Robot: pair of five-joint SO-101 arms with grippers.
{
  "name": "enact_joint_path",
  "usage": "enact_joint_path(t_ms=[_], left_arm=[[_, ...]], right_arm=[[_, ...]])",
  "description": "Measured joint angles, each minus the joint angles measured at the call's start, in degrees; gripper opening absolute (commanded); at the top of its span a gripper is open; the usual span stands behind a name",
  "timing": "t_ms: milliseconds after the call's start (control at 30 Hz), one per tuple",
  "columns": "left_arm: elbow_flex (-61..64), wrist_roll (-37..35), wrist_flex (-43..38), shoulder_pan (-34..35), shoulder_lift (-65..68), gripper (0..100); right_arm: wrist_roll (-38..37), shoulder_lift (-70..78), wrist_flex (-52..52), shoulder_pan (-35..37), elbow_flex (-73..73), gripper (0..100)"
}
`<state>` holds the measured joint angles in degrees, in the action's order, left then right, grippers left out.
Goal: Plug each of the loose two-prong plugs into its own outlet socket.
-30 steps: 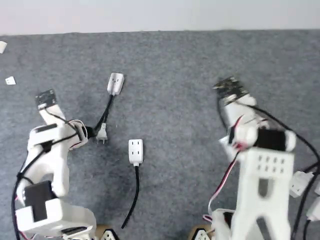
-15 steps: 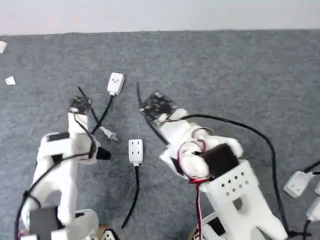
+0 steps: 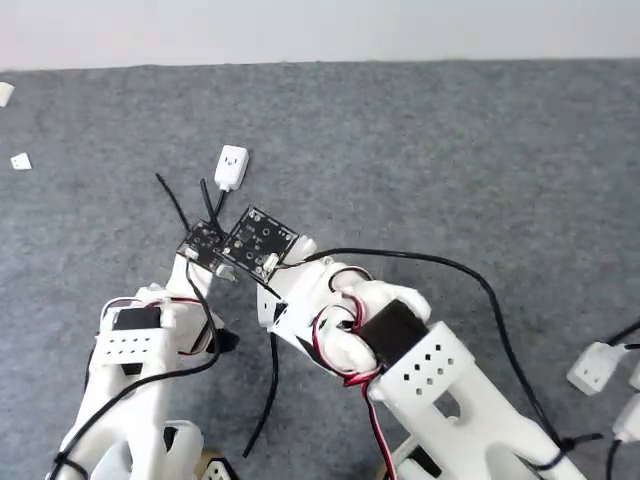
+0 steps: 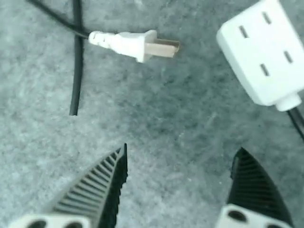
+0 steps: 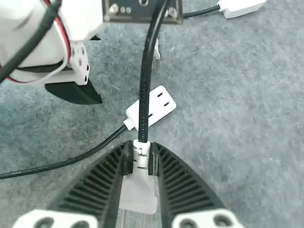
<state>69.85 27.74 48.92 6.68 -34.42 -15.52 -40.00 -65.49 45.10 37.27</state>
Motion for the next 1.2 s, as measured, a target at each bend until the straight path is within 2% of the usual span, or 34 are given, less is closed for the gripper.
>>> enact_joint_path(t_ms=[267,600,800,1033,1200], left_arm=[[0.0,1.1,1.1,0.0,-0.2,33],[1.2,5.0,4.0,-4.0,-1.2,33],[7.2,5.4,4.2,-5.5,-10.5,33],[13.8,5.4,4.5,-5.5,-24.8,33],[16.2,5.6,5.7,-6.8,-30.5,33]], right_arm=[[0.0,0.0,9.4,0.1,6.3,0.9],[-1.2,2.3,16.2,0.0,7.8,0.9],[-1.2,10.7,17.7,0.1,7.7,0.9],[-1.2,12.0,18.9,0.2,6.1,0.9],[4.9,12.3,22.1,-0.8,6.1,0.9]])
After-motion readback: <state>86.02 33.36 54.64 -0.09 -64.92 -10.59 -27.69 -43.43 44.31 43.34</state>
